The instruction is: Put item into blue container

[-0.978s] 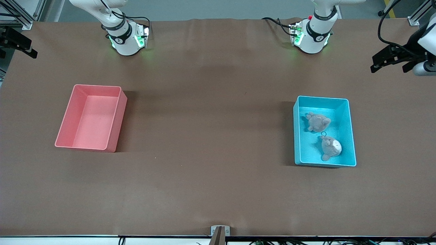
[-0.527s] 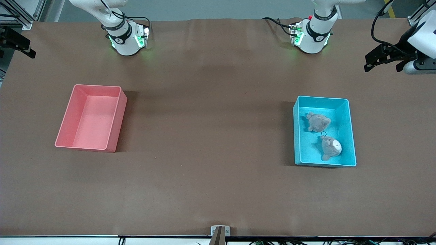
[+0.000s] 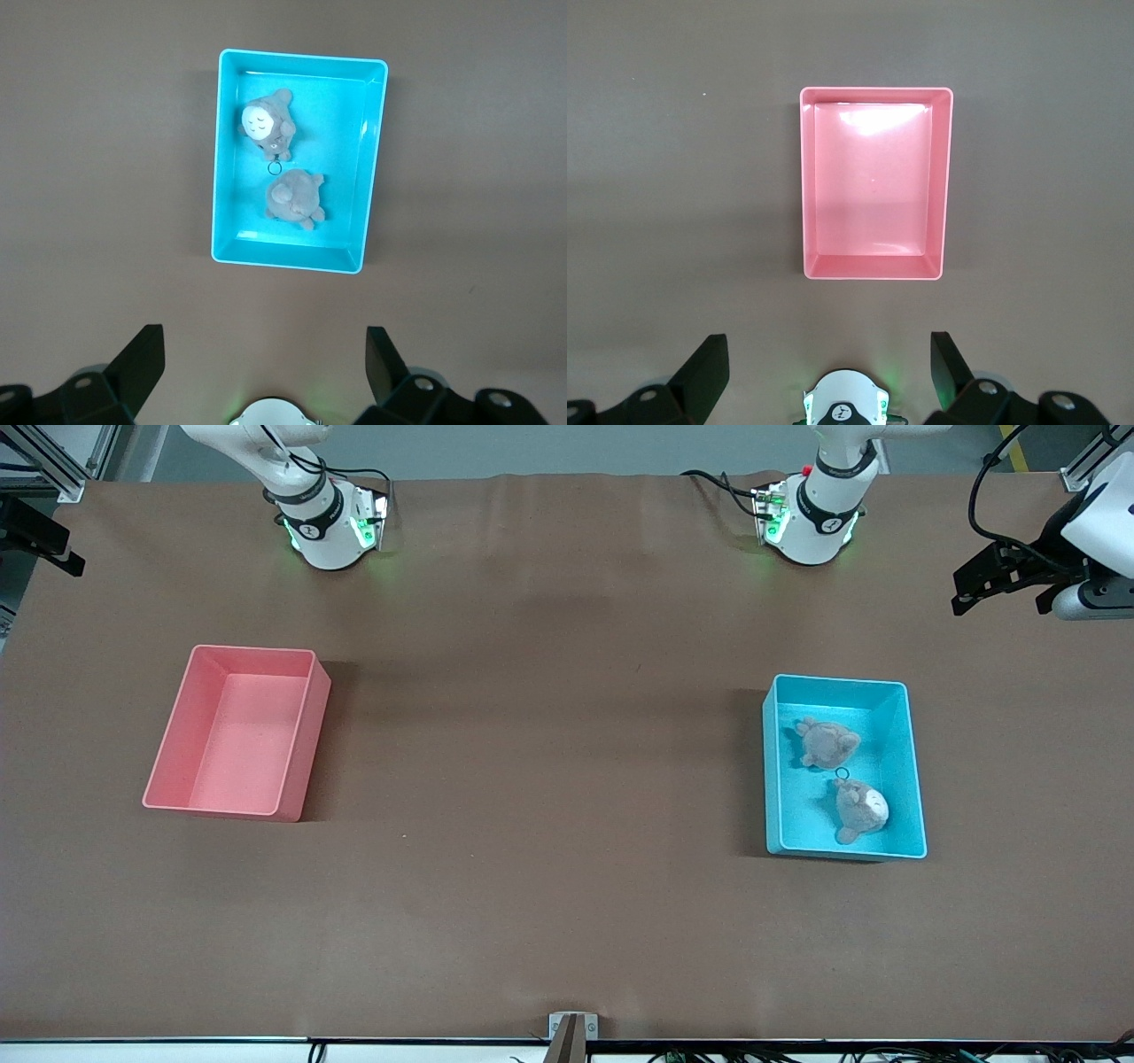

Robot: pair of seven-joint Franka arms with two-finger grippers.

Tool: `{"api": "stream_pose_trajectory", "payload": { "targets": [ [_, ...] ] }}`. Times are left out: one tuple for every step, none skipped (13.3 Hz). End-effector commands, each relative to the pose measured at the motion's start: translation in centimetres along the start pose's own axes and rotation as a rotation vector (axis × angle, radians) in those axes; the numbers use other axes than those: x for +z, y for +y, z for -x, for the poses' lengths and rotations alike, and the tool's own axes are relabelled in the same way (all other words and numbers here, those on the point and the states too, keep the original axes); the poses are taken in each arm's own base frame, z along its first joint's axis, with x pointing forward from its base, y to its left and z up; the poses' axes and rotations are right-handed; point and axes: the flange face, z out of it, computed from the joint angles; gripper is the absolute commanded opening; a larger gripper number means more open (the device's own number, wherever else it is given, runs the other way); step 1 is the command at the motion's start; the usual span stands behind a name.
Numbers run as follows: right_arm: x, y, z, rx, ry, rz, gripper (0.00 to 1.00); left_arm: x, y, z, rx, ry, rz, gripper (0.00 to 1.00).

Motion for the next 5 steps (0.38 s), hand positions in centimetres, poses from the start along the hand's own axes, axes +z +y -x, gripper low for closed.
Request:
{"api": "stream_pose_trajectory", "payload": {
  "targets": [
    [-0.29,0.38,0.27,-0.012,0.018,0.011,1.0,-0.68,0.24,0.13,-0.005,0.022,-0.021,1.0],
    [-0.39,0.16,0.22,-0.02,0.024,0.012,1.0,-0.62,0.34,0.07,-0.007,0.022,-0.019,1.0],
    [-0.4,0.0,0.12,-0.023,0.03,0.012,1.0,-0.58,0.45,0.0,-0.01,0.024,-0.017,1.0],
    [-0.54,0.09,0.18,-0.029,0.035,0.014,1.0,-0.59,0.57,-0.01,-0.01,0.025,-0.014,1.0],
    [-0.49,0.21,0.11,-0.048,0.034,0.017,1.0,-0.59,0.57,-0.01,-0.011,0.025,-0.014,1.0]
  ]
}}
